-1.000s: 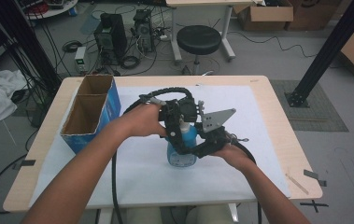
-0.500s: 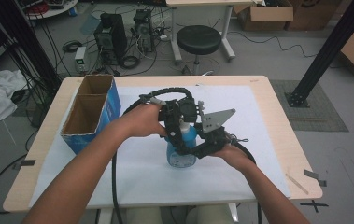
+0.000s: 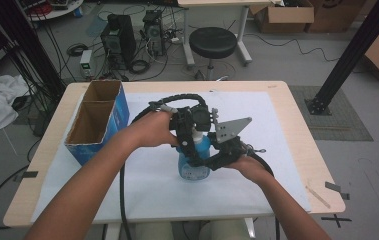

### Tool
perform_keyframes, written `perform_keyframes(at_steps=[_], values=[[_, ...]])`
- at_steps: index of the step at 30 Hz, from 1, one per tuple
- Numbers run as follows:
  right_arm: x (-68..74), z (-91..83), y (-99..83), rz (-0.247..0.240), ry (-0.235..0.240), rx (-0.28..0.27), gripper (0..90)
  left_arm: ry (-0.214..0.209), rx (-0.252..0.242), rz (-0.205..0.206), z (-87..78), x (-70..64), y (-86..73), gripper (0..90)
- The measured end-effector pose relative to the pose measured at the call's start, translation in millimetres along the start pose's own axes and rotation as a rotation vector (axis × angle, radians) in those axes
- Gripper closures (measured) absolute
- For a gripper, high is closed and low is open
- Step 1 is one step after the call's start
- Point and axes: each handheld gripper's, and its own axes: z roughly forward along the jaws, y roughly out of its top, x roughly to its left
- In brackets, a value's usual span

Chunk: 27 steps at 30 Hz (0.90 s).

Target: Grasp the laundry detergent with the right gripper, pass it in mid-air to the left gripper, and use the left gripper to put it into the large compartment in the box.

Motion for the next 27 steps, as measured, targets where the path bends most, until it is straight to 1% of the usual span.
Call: perform_keyframes(at_steps=[5,11,15,19,21,24,25,27], values=[[0.9,0.8,0.4,-0.005,0.002,0.001,44.2,-0.004,-0.004,0.006,-0.2,-0.6,-0.6,34.9],[1.4,1.9,0.5,-0.004,0.005,0.0,44.2,-0.005,-0.008,0.005,-0.2,-1.0,-1.8,35.0],[1.6,1.7,0.7,-0.004,0.007,-0.001,44.2,-0.01,-0.015,0.013,-1.0,-2.0,-1.8,37.4],[2.0,0.9,1.0,-0.006,0.008,-0.004,44.2,-0.008,-0.023,0.021,-1.7,-2.2,-1.7,37.6],[2.4,0.7,1.1,-0.006,0.007,-0.004,44.2,-0.011,-0.022,0.018,-1.8,-2.6,-1.5,37.6],[2.5,0.8,1.0,-0.009,0.009,-0.003,44.1,-0.009,-0.02,0.02,-1.5,-3.6,-1.3,37.8],[2.5,0.9,0.9,-0.01,0.009,-0.001,44.0,-0.001,-0.018,0.025,-1.7,-4.0,-0.9,37.9],[2.9,0.8,1.0,-0.01,0.006,-0.002,43.5,0.004,-0.02,0.022,-2.7,-5.2,-0.8,38.0]])
